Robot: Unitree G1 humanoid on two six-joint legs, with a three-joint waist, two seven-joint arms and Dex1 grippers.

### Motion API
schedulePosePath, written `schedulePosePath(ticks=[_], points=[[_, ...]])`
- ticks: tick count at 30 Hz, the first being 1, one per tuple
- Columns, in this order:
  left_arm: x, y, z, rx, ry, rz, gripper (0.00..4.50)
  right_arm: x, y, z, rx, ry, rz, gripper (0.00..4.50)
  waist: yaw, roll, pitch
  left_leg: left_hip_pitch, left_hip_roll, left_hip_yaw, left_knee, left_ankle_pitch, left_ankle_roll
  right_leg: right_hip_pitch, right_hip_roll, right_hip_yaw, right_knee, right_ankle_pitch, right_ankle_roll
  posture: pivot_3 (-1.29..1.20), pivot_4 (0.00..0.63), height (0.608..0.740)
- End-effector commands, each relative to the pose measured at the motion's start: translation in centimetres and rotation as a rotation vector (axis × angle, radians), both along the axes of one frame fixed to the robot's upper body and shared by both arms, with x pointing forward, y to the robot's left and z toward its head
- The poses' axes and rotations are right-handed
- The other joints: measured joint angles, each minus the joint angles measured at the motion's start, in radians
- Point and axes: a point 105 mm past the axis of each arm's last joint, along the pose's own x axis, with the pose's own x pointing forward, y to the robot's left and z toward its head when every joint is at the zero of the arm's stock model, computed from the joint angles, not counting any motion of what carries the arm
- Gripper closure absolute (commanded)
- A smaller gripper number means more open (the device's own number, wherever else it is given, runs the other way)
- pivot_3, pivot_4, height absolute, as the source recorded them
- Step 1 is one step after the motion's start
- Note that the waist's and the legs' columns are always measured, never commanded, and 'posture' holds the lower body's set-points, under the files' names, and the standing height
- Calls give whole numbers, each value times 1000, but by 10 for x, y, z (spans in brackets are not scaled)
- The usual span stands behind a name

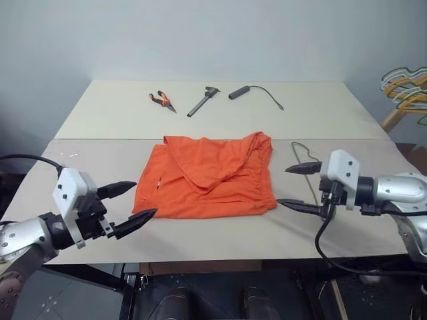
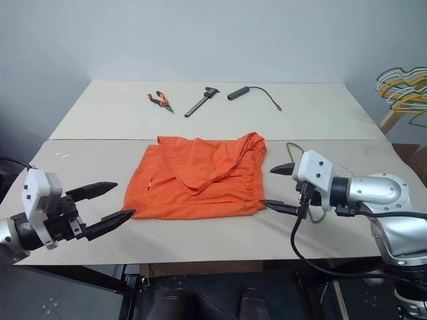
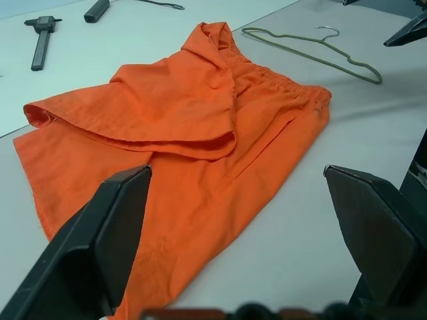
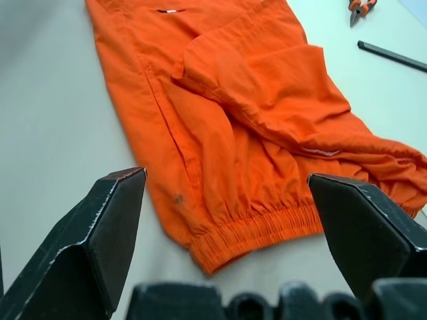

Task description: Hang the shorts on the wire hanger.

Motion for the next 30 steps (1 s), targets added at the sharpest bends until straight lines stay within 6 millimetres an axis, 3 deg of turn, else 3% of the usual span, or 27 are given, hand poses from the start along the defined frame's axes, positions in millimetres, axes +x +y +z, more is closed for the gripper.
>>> schedulePosePath(ticks=[1,12,19,26,30], points=[[-2,0,11,16,-56,1,0,-1,2,10,1,-50,20,30,3,0,0,0,0,0,0,0,0,0,0,0,0,0,0,118,99,740],[0,-3,13,13,-51,-3,0,-1,6,4,-23,-66,29,30,8,0,0,0,0,0,0,0,0,0,0,0,0,-1,-2,108,104,740],[-3,-5,10,5,-44,2,0,4,21,-37,-398,-184,90,30,6,0,1,0,0,0,0,0,0,-1,0,0,0,-3,-5,99,122,740],[-1,-5,12,10,-42,-6,0,9,24,-74,-569,-175,94,30,7,0,2,0,0,0,0,0,-1,0,0,-1,0,-3,-5,101,124,740],[-1,-6,11,13,-40,-13,0,30,25,-87,-639,-251,21,30,1,0,2,0,0,0,0,1,-1,0,0,-1,0,-4,-6,98,121,740]])
